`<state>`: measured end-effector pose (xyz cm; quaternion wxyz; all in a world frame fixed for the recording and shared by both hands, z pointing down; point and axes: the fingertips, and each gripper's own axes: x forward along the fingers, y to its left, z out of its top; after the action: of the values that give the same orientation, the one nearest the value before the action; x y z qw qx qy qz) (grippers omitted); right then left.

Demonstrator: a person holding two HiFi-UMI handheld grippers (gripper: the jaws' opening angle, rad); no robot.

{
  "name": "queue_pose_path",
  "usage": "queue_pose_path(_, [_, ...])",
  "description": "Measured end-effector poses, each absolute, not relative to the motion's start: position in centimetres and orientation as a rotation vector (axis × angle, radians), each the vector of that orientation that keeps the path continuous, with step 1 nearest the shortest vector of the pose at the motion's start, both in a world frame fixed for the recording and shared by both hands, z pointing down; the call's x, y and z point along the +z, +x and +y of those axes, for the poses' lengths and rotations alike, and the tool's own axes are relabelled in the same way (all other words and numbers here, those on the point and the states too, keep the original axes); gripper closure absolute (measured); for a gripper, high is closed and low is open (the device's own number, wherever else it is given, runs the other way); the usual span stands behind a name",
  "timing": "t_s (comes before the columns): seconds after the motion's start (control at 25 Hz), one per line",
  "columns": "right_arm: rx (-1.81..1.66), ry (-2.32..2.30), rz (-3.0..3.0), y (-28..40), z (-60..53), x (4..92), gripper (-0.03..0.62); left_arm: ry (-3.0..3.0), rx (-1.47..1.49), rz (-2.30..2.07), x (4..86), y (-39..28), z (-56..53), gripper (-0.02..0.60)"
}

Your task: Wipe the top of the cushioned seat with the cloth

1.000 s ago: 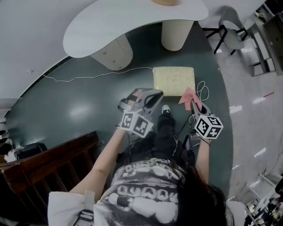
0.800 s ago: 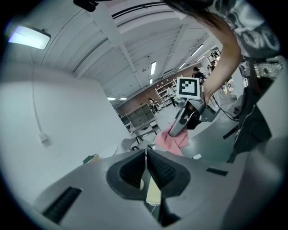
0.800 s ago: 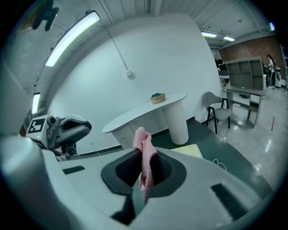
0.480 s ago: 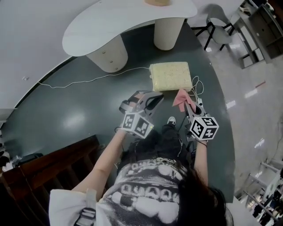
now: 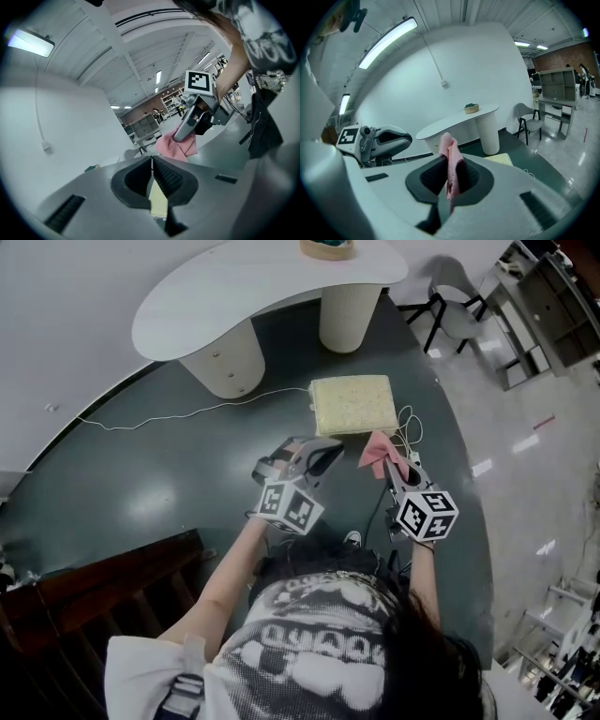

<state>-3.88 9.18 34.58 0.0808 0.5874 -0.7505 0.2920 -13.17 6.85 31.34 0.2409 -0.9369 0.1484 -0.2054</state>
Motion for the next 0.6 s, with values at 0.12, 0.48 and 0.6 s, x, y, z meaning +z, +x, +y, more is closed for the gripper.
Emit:
queue_pose_path(0.12, [0.862, 1.751, -2.255, -3.1, 10.2, 34.4, 0.585, -2.559, -0.569, 0.422, 31.1, -12.3, 7.6, 0.569])
queue_pose_path(0.48, [0.769, 1.674, -2.332, -0.8, 12.6, 33.3, 0.586, -2.550, -0.589, 0.462, 30.3, -9.6, 10.2, 0.569])
queue_pose_path(0.6, [0.763, 1.649, -2.343, -0.2, 12.9, 33.4, 0.586, -2.542, -0.601, 0.469, 30.3, -8.8, 10.6, 0.569])
